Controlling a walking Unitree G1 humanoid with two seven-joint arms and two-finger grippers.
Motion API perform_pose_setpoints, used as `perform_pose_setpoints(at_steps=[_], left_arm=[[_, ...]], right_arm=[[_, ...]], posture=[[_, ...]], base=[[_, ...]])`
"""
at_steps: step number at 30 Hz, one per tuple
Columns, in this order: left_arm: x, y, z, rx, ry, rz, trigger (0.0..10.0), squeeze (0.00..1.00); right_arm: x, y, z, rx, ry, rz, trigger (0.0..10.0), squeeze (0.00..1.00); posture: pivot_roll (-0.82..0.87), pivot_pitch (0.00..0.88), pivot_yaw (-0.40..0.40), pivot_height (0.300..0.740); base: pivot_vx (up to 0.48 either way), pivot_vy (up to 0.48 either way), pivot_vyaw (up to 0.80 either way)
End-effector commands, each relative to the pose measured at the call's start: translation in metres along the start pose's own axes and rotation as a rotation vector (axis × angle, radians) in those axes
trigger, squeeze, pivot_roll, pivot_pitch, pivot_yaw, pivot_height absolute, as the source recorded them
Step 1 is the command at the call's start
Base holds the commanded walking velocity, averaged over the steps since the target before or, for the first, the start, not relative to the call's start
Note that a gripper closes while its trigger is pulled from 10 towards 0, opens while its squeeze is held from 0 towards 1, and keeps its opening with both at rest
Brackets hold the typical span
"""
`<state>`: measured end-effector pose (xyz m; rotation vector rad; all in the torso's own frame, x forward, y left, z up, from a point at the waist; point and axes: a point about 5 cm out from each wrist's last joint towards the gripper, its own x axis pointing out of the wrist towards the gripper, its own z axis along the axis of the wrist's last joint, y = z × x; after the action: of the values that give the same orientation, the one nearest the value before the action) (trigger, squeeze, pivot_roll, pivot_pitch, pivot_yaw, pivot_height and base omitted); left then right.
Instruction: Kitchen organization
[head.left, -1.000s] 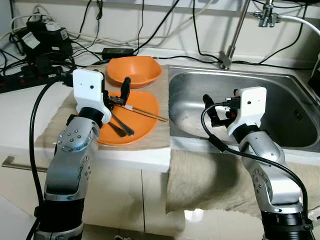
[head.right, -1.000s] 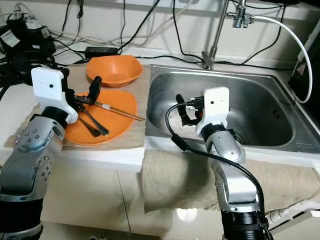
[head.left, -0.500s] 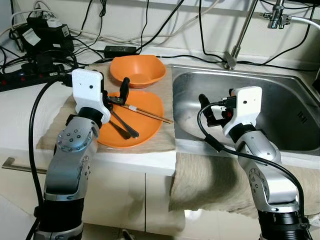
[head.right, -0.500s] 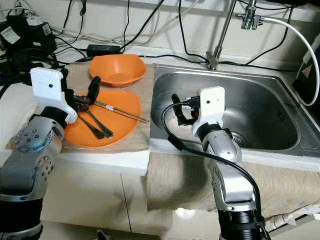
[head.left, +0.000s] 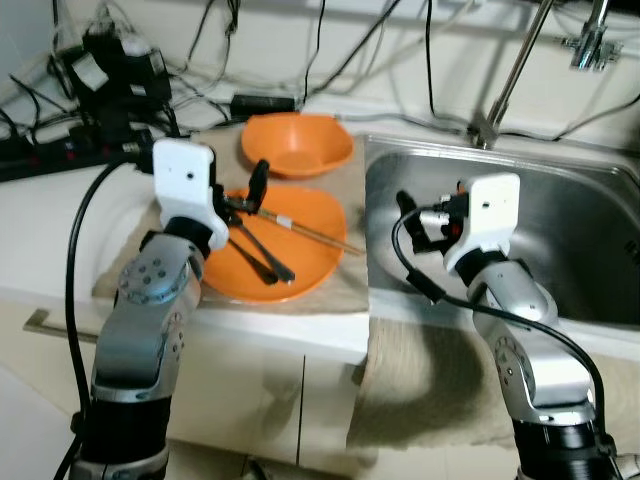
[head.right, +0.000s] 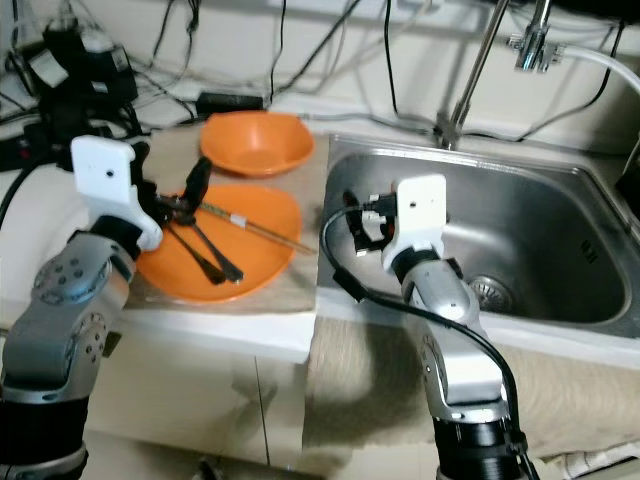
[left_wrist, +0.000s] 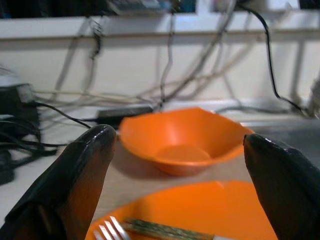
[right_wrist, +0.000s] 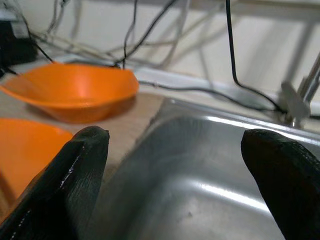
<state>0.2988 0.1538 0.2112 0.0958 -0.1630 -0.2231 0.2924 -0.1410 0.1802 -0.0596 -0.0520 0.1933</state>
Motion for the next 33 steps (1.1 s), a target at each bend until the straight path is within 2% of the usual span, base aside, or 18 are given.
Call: perform_pose_setpoints(at_steps=[1,6,7,11,14,17,19,21,25,27,28,29,30,31,32,33], left_arm=[[0.002,-0.001,0.001,0.02,0.017,-0.047,10.0,0.0],[0.005,0.011,-0.004,0.021,0.092,-0.056,10.0,0.0],[0.004,0.017,-0.006,0.005,0.128,-0.064,10.0,1.0],[0.003,0.031,-0.001,-0.02,0.179,-0.106,10.0,1.0],[-0.004,0.044,-0.001,-0.014,0.31,-0.195,10.0,1.0],[-0.01,0.043,-0.005,-0.044,0.393,-0.286,10.0,1.0],[-0.011,0.041,-0.006,-0.06,0.404,-0.31,10.0,1.0],[-0.011,0.039,-0.009,-0.016,0.443,-0.336,10.0,1.0],[-0.008,0.038,-0.01,0.019,0.456,-0.32,10.0,1.0],[0.002,0.033,-0.006,0.064,0.399,-0.308,10.0,1.0],[0.007,0.03,-0.003,0.126,0.353,-0.311,10.0,1.0],[0.011,0.026,0.001,0.218,0.325,-0.338,10.0,0.58],[0.011,0.026,0.001,0.25,0.327,-0.351,10.0,0.58],[0.011,0.026,-0.001,0.252,0.342,-0.352,10.0,0.39],[0.011,0.028,0.0,0.255,0.336,-0.36,10.0,0.0],[0.009,0.033,-0.003,0.205,0.38,-0.34,10.0,0.0]], right_arm=[[0.002,-0.007,0.0,-0.004,0.012,-0.016,10.0,0.0],[0.004,-0.014,0.004,-0.011,-0.009,-0.017,10.0,0.0],[0.005,-0.017,0.006,-0.018,-0.014,-0.008,10.0,0.0],[0.005,-0.019,0.01,-0.044,-0.024,0.081,10.0,0.0],[-0.001,-0.011,0.013,-0.128,-0.023,0.309,10.0,0.0],[-0.004,-0.009,0.012,-0.142,-0.008,0.39,10.0,0.0],[-0.005,-0.009,0.011,-0.148,-0.004,0.406,10.0,0.0],[-0.007,-0.008,0.007,-0.169,0.008,0.45,10.0,0.0],[-0.007,-0.008,0.006,-0.17,0.01,0.453,10.0,0.0],[-0.006,-0.007,0.005,-0.161,0.006,0.446,10.0,0.0],[-0.006,-0.006,0.004,-0.156,0.005,0.442,10.0,0.0],[-0.006,-0.005,0.002,-0.151,0.005,0.45,10.0,0.0],[-0.006,-0.004,0.002,-0.15,0.005,0.455,10.0,0.0],[-0.006,-0.003,0.001,-0.147,0.005,0.459,10.0,0.0],[-0.006,-0.001,0.001,-0.143,0.006,0.462,10.0,0.0],[-0.007,-0.001,0.0,-0.141,0.007,0.463,10.0,0.0]], posture=[[-0.06,0.0,-0.025,0.74],[-0.06,0.0,-0.023,0.74],[-0.06,0.0,-0.023,0.74],[-0.06,0.0,-0.025,0.74],[-0.05,0.0,-0.03,0.74],[-0.05,0.0,-0.033,0.74],[-0.05,0.0,-0.033,0.74],[-0.05,0.0,-0.035,0.74],[-0.05,0.0,-0.036,0.74],[-0.04,0.0,-0.04,0.74],[-0.04,0.0,-0.042,0.74],[-0.04,0.0,-0.043,0.74],[-0.04,0.0,-0.041,0.74],[-0.05,0.0,-0.04,0.74],[-0.05,0.0,-0.037,0.74],[-0.05,0.0,-0.037,0.74]], base=[[0.0,0.0,0.0],[0.0,0.0,0.0],[0.0,0.0,0.0],[0.0,0.0,0.0],[0.0,0.0,0.0],[0.0,0.0,0.0],[0.0,0.0,0.0],[0.0,0.0,0.0],[0.0,0.0,0.0],[0.0,0.0,0.0],[0.0,0.0,0.0],[0.0,0.0,0.0],[0.0,0.0,0.0],[0.0,0.0,0.0],[0.0,0.0,0.0],[0.0,0.0,0.0]])
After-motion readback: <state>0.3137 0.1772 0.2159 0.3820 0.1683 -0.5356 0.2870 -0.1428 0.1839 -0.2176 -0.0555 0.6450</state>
